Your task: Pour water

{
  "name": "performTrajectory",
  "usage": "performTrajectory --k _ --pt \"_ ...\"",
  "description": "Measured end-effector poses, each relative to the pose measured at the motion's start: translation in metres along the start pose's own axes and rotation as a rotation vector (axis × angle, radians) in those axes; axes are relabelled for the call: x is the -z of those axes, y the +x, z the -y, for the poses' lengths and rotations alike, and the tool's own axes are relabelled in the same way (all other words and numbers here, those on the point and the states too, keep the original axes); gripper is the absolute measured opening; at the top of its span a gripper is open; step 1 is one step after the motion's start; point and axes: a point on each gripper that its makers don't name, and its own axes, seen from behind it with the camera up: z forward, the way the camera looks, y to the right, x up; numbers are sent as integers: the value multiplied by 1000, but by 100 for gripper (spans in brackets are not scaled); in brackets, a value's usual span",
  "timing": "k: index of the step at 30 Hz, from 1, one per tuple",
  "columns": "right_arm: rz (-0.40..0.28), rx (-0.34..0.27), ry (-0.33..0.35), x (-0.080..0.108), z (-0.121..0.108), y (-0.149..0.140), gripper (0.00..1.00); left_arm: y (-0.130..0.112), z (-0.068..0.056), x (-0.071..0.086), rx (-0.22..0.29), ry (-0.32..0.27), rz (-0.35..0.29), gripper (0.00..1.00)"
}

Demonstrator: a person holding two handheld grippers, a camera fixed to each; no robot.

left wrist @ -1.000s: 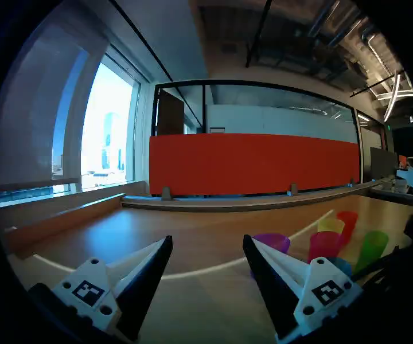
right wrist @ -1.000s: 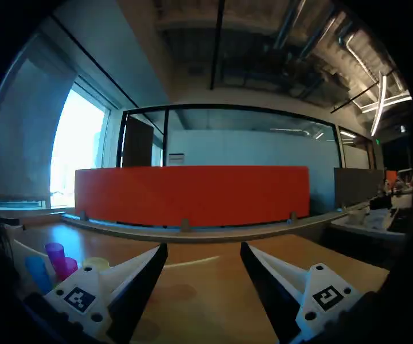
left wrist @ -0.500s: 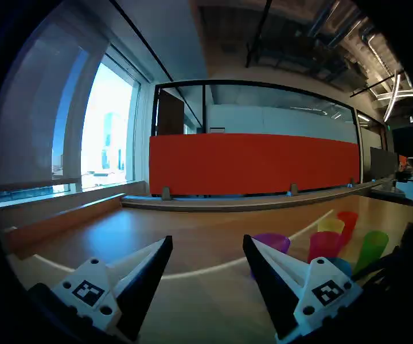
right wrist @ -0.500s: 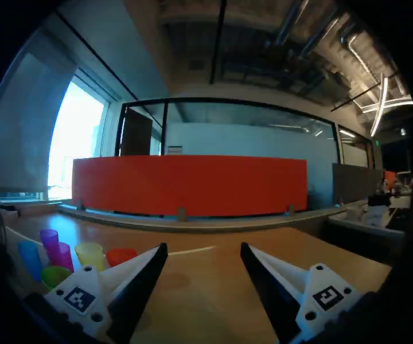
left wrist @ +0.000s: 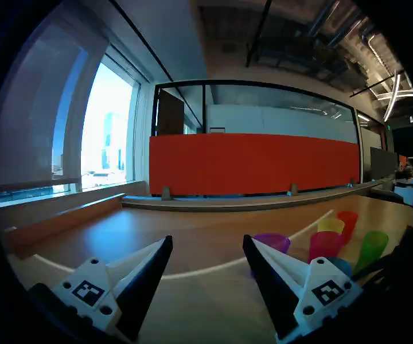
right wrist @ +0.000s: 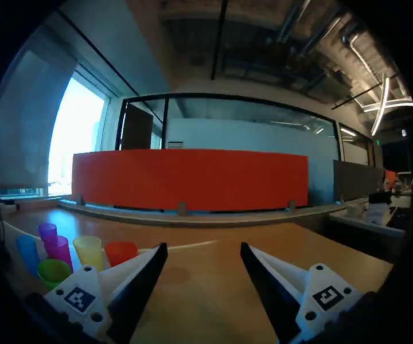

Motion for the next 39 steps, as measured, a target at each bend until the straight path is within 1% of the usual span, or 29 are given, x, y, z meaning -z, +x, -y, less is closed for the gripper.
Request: performTrajectory --k 8,14,18,39 --pt "15 -1 -3 0 -1 -8 98 0 0 0 0 0 0 90" --pt "29 -18 -7 0 -4 -13 99 0 0 0 0 0 0 90" --pt "38 -20 -8 -1 -4 -12 99 0 0 0 0 0 0 90" --pt "39 -21 -5 0 -3 -10 99 0 1 0 0 0 0 91"
